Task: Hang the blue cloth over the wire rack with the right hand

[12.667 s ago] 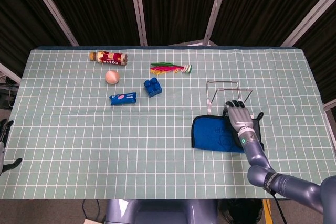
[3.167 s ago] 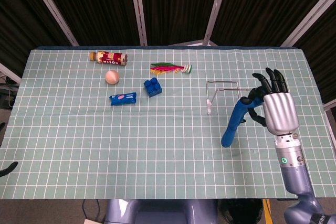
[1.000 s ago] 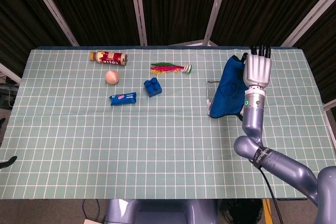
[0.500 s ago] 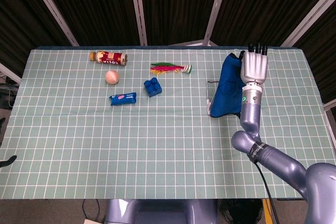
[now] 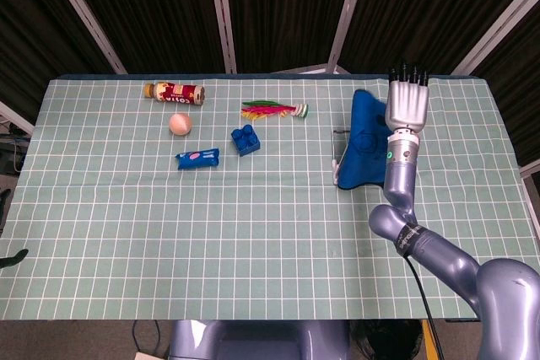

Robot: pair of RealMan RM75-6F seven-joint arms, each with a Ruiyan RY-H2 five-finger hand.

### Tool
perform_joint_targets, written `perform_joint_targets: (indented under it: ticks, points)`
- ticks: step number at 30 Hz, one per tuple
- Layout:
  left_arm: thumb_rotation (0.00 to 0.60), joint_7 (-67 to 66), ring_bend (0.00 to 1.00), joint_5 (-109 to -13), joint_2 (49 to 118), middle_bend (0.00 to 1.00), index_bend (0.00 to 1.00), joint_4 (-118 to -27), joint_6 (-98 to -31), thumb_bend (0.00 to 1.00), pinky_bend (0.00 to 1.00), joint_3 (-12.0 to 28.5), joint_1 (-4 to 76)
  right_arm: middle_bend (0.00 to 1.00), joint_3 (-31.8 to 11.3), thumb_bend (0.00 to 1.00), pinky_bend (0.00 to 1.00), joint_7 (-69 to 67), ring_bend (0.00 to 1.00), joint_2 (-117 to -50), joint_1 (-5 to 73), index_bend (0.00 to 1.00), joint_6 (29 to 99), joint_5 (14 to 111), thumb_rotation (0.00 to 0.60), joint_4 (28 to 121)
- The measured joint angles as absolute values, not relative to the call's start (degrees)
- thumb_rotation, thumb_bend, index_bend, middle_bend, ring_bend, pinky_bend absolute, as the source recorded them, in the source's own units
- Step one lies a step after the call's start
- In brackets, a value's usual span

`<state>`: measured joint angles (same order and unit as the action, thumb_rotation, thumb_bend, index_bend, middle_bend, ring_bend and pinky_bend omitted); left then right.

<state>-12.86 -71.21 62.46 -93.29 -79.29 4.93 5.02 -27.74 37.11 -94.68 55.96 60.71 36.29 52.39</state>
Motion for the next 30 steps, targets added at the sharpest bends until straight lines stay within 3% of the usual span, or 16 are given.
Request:
perform_joint_targets:
  ticks: [9,19,23,30]
  points:
    - [0.600,-11.2,0.00,-72.9,61.7,0.00,0.00,-94.0,-80.3,0.00,0.00,4.6,4.7,0.00,-27.4,0.00,0.00,32.0,0.00,-92.0,53.7,0.04,65.3,42.2,0.600,57.6]
    - [0.600,-7.2,0.00,-78.7,60.6,0.00,0.00,-94.4,-83.7,0.00,0.00,3.4,3.5,0.00,-23.6,0.00,0.00,22.0,0.00,-78.2,42.5,0.04,70.4,52.6,0.600,83.7]
    - [0.600,-5.3,0.00,-82.7,61.0,0.00,0.00,-93.4,-86.3,0.00,0.00,2.9,3.0,0.00,-19.0,0.00,0.00,14.6,0.00,-71.3,34.7,0.03,73.8,61.7,0.600,93.2]
    - [0.600,-3.0,0.00,-90.0,62.2,0.00,0.00,-91.4,-91.1,0.00,0.00,0.8,1.7,0.00,-7.2,0.00,0.00,2.8,0.00,-63.3,20.8,0.00,82.2,78.1,0.600,100.9]
